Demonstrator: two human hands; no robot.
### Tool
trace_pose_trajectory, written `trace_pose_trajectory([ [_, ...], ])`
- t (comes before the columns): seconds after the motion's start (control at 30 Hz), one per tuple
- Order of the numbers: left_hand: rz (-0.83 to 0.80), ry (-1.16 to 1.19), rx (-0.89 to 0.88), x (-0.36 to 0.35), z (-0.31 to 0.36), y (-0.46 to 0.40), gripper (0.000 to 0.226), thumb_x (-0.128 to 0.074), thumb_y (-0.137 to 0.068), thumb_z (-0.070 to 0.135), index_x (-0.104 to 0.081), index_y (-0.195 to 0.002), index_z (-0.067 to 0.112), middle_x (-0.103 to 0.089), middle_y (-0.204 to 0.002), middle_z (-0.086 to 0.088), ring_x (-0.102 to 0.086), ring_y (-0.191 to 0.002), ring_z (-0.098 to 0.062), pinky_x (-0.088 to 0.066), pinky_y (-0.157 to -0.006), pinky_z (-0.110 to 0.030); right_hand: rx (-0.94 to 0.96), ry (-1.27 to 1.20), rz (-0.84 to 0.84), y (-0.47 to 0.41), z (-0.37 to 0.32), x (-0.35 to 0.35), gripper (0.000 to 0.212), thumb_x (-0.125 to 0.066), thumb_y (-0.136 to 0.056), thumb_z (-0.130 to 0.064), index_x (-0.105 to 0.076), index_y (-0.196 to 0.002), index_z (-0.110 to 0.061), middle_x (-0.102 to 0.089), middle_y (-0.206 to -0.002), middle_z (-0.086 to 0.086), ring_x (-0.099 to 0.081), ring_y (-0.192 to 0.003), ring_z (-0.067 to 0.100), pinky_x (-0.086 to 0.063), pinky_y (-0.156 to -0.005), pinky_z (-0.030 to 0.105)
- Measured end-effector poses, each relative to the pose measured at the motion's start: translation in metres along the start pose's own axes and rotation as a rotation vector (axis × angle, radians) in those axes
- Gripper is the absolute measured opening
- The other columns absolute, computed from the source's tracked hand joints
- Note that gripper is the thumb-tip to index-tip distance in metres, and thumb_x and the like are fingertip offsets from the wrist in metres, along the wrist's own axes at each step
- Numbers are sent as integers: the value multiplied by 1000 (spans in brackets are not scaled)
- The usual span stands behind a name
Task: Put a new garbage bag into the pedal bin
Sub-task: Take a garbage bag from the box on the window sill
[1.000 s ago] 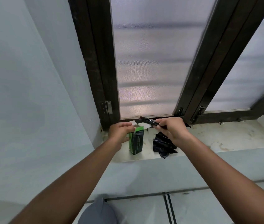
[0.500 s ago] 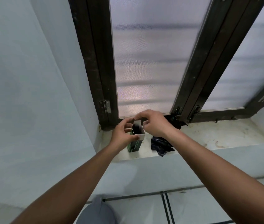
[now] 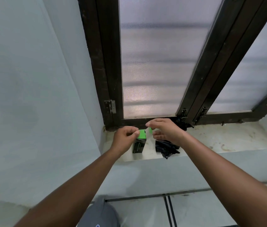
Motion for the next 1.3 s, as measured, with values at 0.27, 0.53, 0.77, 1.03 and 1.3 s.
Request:
trace_pose_trajectory([
  [0.27,-145,16,29,-11,-6,6,56,-86,-78,12,-62,-126,27,-65,-129,5,-59,-124,-14,-57,-99,-36,32,192,99,-9,-8,-19,23,-84,-85,-25,-78,-104,-14,-76,-94,5,-74,-82,10,-64,-75,25],
  [0.53,-77,74,66,-9,-16,4,57,-85,-79,2,-54,-121,25,-65,-126,6,-62,-123,-15,-60,-97,-40,250,660,439,-7,-22,-32,26,-87,-78,-35,-78,-99,-23,-71,-97,-6,-68,-91,14,-59,-84,35],
  [0.77,-40,90,77,-12,-26,3,40,-81,-85,10,-52,-106,28,-65,-117,9,-63,-117,-12,-63,-85,-30,350,856,381,2,-5,-49,33,-65,-95,-46,-83,-108,-21,-58,-132,-5,-54,-121,16,-53,-95,33],
  [1.03,-190,10,56,-33,-39,12,52,-85,-82,19,-51,-115,41,-66,-128,4,-62,-116,-14,-61,-89,-33,242,824,391,5,23,-39,32,-72,-90,-47,-84,-95,-17,-52,-150,-8,-61,-119,18,-53,-93,33],
  [1.3,-54,-390,-43,9,-37,-6,49,-76,-85,20,-50,-121,41,-62,-125,3,-59,-111,-20,-55,-85,-38,185,307,504,8,27,-19,23,-81,-80,-32,-62,-89,-24,-67,-120,-10,-68,-89,11,-52,-79,28],
])
Point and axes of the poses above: each hand's wrist, its own y-axis away from the middle knuckle, its own x-axis out of the back of the hand, z = x × y, the point moved 9 cm from there along -y, towards the middle knuckle
